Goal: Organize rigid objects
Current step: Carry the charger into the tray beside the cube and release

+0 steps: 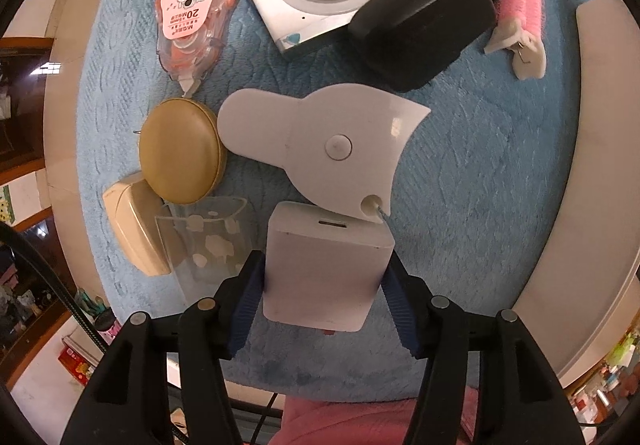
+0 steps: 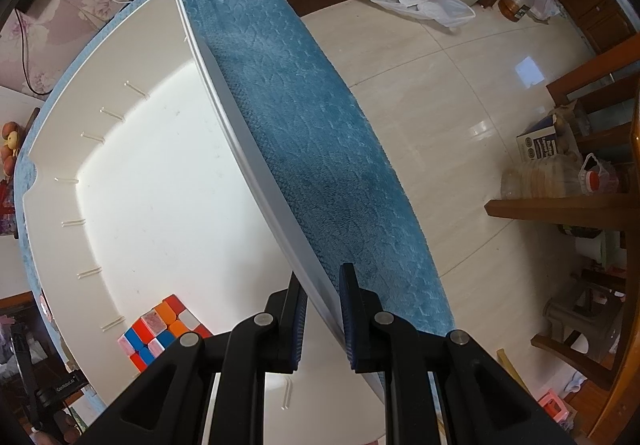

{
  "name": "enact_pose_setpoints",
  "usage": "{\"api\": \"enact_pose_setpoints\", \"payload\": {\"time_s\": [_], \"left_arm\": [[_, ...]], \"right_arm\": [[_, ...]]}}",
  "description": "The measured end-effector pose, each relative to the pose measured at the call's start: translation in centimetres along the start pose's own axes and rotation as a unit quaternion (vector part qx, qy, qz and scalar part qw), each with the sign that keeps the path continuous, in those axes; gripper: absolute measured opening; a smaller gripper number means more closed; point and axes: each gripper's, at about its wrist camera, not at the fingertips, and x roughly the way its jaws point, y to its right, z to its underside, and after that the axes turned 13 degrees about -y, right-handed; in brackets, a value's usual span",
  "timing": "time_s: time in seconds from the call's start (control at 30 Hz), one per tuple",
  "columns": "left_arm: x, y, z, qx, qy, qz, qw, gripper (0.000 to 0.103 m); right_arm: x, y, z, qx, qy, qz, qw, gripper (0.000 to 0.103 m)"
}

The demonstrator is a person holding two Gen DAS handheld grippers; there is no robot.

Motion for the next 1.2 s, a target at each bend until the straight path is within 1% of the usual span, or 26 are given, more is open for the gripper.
{"api": "enact_pose_setpoints", "payload": {"time_s": [0.07, 0.17, 0.33, 0.53, 0.57, 0.67, 0.87, 1.03, 1.2], "left_arm": [[-0.2, 0.6, 0.8, 0.0, 0.001, 0.003, 1.0, 0.061], [-0.1, 0.5, 1.5, 0.002, 0.002, 0.01, 1.0, 0.061], [-0.6, 1.3, 3.4, 0.015, 0.014, -0.001, 0.9998, 0.061], [-2.3, 2.4, 7.0, 0.036, 0.045, -0.006, 0.9983, 0.061], [-2.7, 2.6, 7.5, 0.037, 0.055, 0.006, 0.9978, 0.061], [-4.3, 3.1, 9.1, 0.044, 0.074, 0.007, 0.9963, 0.061], [-6.7, 4.5, 12.0, 0.07, 0.109, -0.003, 0.9915, 0.061], [-8.3, 6.7, 13.2, 0.093, 0.131, -0.004, 0.987, 0.061], [-9.6, 9.0, 14.6, 0.127, 0.151, -0.007, 0.9802, 0.061]], "right_arm": [[0.0, 0.1, 0.0, -0.003, 0.0, -0.002, 1.0, 0.016], [0.0, 0.2, 0.1, -0.009, 0.0, -0.005, 1.0, 0.016], [0.0, 0.4, 0.2, -0.02, 0.001, -0.012, 1.0, 0.016], [-0.1, 0.7, 0.1, -0.034, 0.0, -0.024, 0.999, 0.016], [-0.1, 0.8, 0.1, -0.038, 0.0, -0.025, 0.999, 0.016], [-0.2, 1.0, 0.0, -0.048, 0.0, -0.029, 0.998, 0.016], [-0.1, 1.1, -0.2, -0.063, 0.0, -0.035, 0.997, 0.016], [0.0, 1.4, -0.3, -0.07, -0.001, -0.042, 0.997, 0.016], [0.1, 1.7, -0.4, -0.077, -0.002, -0.05, 0.996, 0.016]]}}
